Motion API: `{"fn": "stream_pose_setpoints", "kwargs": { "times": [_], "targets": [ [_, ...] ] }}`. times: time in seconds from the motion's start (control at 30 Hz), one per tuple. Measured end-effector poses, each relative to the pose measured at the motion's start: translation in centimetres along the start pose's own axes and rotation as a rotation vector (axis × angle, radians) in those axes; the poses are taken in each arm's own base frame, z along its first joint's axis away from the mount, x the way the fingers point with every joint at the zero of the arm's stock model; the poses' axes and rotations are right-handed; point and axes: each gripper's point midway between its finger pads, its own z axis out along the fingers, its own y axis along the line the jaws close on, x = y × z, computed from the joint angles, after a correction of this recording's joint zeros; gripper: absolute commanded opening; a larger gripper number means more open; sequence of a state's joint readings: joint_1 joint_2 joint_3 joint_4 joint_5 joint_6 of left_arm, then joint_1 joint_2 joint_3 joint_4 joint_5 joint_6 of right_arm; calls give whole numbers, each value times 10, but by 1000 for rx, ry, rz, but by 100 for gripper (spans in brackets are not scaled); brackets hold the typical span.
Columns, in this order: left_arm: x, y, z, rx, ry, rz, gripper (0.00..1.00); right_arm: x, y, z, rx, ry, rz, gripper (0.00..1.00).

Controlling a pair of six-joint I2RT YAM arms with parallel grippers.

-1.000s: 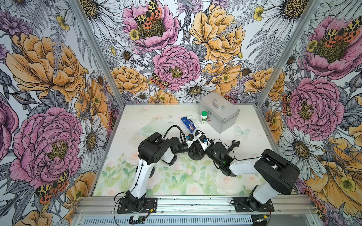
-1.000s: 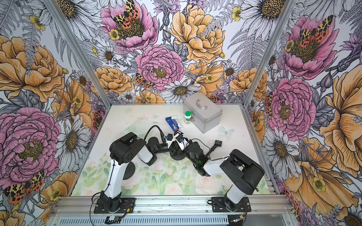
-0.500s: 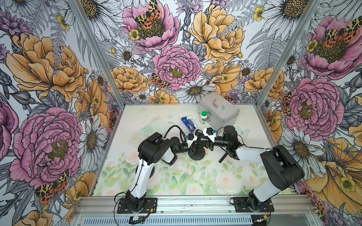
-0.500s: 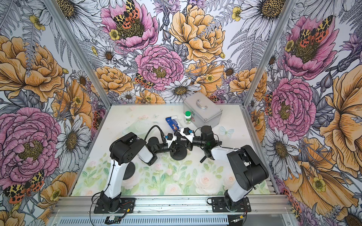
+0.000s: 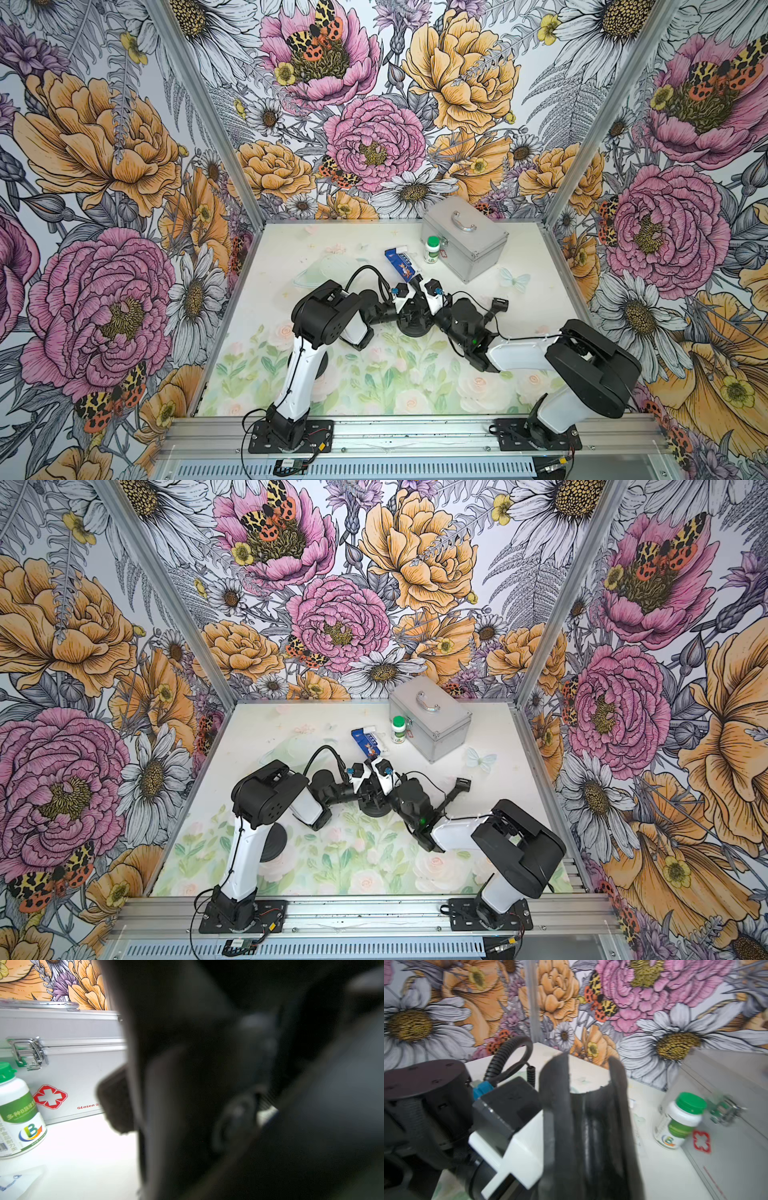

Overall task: Assemble a microphone stand
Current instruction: Screw the microphone stand pole into the microphone stand base.

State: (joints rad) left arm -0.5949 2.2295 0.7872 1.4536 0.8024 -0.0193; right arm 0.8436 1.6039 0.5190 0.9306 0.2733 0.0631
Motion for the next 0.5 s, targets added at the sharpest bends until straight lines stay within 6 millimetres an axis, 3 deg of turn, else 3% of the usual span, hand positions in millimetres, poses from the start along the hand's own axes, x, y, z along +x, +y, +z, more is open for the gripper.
{"fn": "stream_pose_setpoints", "kwargs": {
  "times": [0.13, 0.17, 0.2, 0.3, 0.5],
  "targets": [
    [0, 1, 0, -2, 1, -26, 9, 1, -1, 3, 165, -38, 27, 0],
    [0, 1, -1, -3, 1, -29, 9, 1, -1, 3, 167, -43, 24, 7],
    [0, 1, -1, -4, 0, -33, 9, 0, -1, 4, 155, -47, 22, 22],
    [0, 6, -1, -27, -2, -55, 9, -2, -3, 9, 39, -44, -6, 34],
    [0, -1, 5, -10, 1, -53, 9, 18, -6, 1, -365, 41, -83, 39]
  ]
}}
